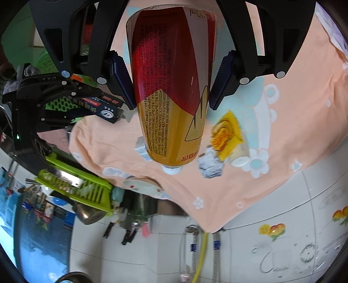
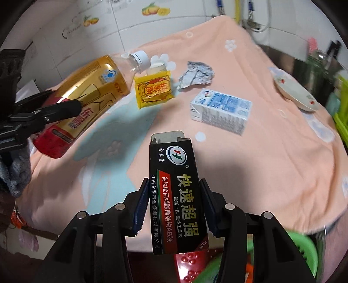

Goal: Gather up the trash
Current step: 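Drop the glue box into the basket with the right tool while the left tool drops the bottle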

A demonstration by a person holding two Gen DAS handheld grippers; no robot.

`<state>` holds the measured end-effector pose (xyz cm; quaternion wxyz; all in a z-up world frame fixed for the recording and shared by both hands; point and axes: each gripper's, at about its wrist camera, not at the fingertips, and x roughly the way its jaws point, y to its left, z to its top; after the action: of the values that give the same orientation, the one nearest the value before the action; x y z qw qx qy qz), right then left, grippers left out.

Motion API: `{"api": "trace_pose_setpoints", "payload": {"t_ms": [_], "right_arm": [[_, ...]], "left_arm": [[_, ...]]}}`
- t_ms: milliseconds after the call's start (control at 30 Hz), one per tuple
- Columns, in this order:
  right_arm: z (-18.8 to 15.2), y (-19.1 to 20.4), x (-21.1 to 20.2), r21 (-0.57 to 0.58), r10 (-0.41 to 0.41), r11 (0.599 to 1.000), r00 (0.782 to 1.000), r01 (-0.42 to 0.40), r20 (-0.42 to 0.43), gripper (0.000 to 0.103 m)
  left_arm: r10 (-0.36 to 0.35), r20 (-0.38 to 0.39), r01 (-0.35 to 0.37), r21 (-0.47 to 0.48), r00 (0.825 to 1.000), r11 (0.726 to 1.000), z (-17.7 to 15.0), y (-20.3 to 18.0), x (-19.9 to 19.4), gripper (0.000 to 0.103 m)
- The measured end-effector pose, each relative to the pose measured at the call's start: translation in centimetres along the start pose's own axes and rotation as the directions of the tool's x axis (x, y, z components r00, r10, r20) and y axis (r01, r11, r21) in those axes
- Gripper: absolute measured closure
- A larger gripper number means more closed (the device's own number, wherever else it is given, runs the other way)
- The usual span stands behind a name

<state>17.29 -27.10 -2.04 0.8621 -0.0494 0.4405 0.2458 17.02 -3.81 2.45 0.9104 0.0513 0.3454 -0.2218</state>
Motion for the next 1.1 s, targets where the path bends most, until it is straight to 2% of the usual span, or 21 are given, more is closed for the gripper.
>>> {"api": "trace_pose_setpoints", "payload": {"t_ms": [233,367,567,667,733,833,1100], "right_arm": [[-5.8,-3.9,-4.5,0.148,-0.148,0.978,0.989,0.147,0.002,0.058],[-9.6,-6.6,-6.6,0.24,-0.233,0.943,0.972,0.231,-0.02,0.058],[-14.7,-9.6,-8.4,0.34,-0.316,0.885,0.947,0.318,-0.064,0.057],[-16.6,-10.6,-9.1,0.381,-0.332,0.862,0.94,0.335,-0.076,0.056],[-17.6,-11.1,-9.5,0.404,-0.346,0.847,0.935,0.345,-0.074,0.05],[-18.7,-11.6,-10.4,0.437,-0.355,0.83,0.933,0.346,-0.064,0.048],[-19.7,-11.7,-12.3,0.484,-0.374,0.812,0.927,0.327,0.001,0.039]], "left_arm": [[-0.089,-0.007,0.089,0.051,0.996,0.995,-0.5,-4.6,0.3,0.036],[-0.135,-0.021,0.136,0.078,0.991,0.988,-0.8,-7.2,0.9,0.036],[-0.213,-0.053,0.218,0.128,0.976,0.968,-1.3,-12.1,2.1,0.036],[-0.226,-0.069,0.234,0.168,0.972,0.958,-1.7,-14.7,2.7,0.036],[-0.234,-0.08,0.245,0.182,0.969,0.952,-1.9,-15.9,3.1,0.036],[-0.254,-0.101,0.27,0.196,0.962,0.943,-2.0,-17.9,3.9,0.036],[-0.287,-0.143,0.314,0.23,0.947,0.921,-2.6,-21.4,5.8,0.036]]}}
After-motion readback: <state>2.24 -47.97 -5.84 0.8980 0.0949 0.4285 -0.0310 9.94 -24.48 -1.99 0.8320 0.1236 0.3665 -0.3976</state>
